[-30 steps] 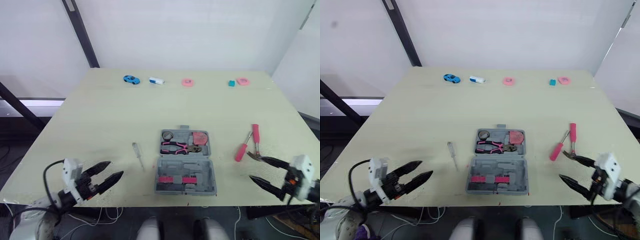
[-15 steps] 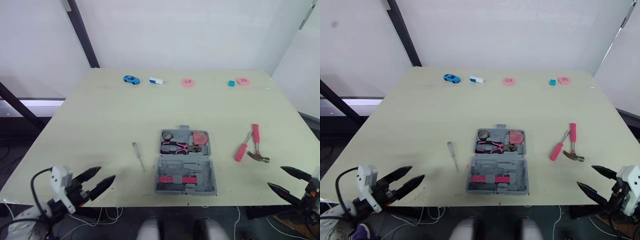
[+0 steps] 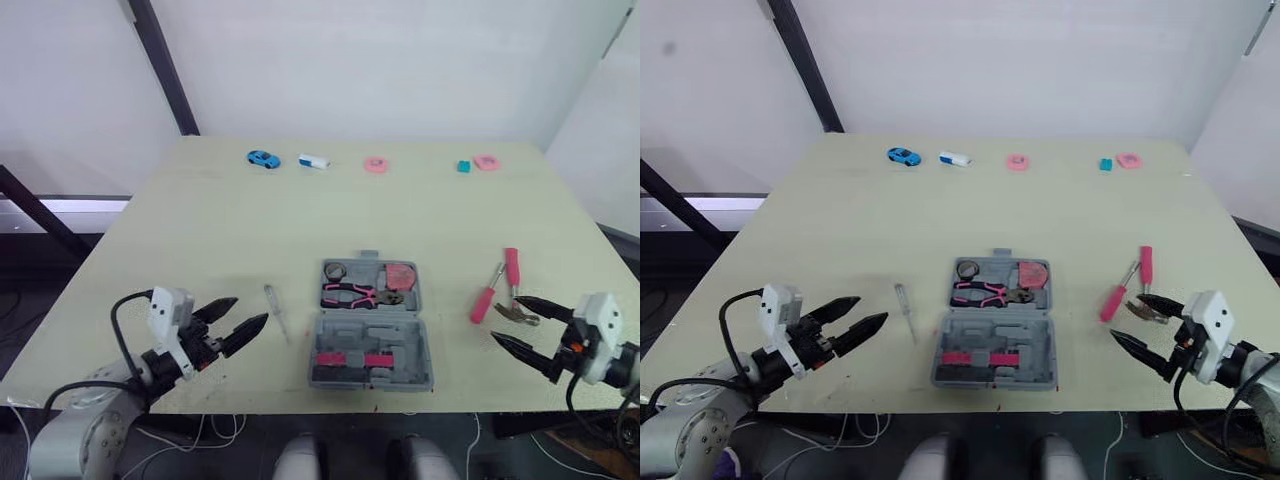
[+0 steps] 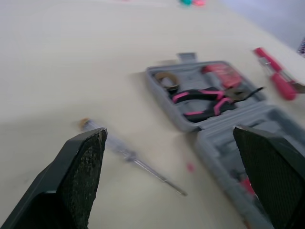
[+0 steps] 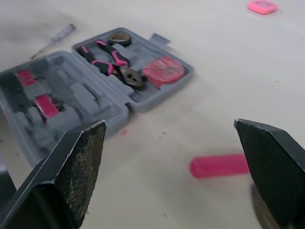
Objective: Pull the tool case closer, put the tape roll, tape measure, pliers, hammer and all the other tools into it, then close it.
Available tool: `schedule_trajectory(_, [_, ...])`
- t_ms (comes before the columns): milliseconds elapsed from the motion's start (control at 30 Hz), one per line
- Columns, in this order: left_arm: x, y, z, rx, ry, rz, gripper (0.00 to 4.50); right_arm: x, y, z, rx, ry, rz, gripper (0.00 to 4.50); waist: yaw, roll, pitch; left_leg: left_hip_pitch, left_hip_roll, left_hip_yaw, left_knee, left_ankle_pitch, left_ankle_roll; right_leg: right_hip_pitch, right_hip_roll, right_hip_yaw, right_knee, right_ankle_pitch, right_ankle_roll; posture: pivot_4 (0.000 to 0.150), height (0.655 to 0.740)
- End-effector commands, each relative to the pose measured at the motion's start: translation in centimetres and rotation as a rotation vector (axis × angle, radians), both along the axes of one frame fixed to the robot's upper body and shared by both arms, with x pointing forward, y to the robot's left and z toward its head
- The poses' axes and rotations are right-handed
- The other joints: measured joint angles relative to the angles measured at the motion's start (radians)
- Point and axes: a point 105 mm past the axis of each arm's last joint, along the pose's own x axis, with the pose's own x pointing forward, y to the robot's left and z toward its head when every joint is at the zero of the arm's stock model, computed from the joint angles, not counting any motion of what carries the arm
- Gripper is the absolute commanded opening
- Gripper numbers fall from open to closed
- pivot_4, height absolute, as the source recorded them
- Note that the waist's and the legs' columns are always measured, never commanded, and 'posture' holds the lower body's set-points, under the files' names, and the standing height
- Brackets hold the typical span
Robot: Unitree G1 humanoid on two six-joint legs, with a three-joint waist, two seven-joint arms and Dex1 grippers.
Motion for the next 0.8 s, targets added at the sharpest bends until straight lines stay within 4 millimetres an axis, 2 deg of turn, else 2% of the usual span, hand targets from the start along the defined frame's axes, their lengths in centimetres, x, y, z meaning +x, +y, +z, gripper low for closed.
schedule_trajectory(33, [0.8,-1.0,0.6,0.048,-0.019,0.116,4.47,0.3,2.1,2.2,0.013,-0.072,0.082,4.5,-0.001,0.0,0.0,0.0,0.0,0.0,0.0,0.0,0.0,0.0,0.0,0.0,0.0,0.0,0.001,0.15,0.74])
schedule_trajectory(200, [1.4,-2.2,0.0,0.03,0.05,0.233,4.47,0.6,4.8,3.4,0.017,-0.101,0.186,4.5,-0.004,0.0,0.0,0.0,0.0,0.001,0.001,0.0,0.0,0.001,0.0,0.002,0.0,0.003,0.005,0.15,0.74])
schedule_trajectory(300, [2.5,-2.2,-0.8,0.066,0.145,0.366,4.47,0.8,6.2,4.3,0.031,-0.124,0.234,4.5,0.001,0.0,0.0,0.0,-0.001,-0.001,0.001,0.0,0.0,0.001,0.001,0.001,0.0,0.003,0.005,0.15,0.74])
schedule_trajectory(433, [3.9,-3.3,-1.1,0.066,0.191,0.446,4.47,0.8,7.5,5.5,0.037,-0.146,0.301,4.5,-0.001,-0.001,0.0,0.0,-0.002,-0.003,0.002,0.0,0.0,0.003,0.003,0.003,0.0,0.004,0.006,0.15,0.74])
schedule_trajectory(600, [5.1,-4.2,-3.2,0.11,0.278,0.514,4.47,0.2,9.7,7.9,0.069,-0.164,0.456,4.5,-0.005,0.0,0.0,0.0,-0.002,-0.003,0.002,0.0,0.0,0.003,0.003,0.005,0.0,0.004,0.006,0.15,0.74])
schedule_trajectory(733, [5.9,-3.9,-4.1,0.13,0.305,0.568,4.47,0.2,10.5,8.6,0.064,-0.158,0.52,4.5,-0.002,-0.001,0.0,0.0,-0.002,-0.005,0.002,0.0,0.0,0.003,0.005,0.003,0.0,0.004,0.006,0.15,0.74])
schedule_trajectory(800, [6.1,-4.4,-4.6,0.118,0.321,0.555,4.47,0.3,10.7,8.9,0.059,-0.156,0.533,4.5,0.0,-0.001,0.0,-0.001,-0.002,-0.005,0.002,0.0,0.0,0.003,0.004,0.003,0.0,0.004,0.006,0.15,0.74])
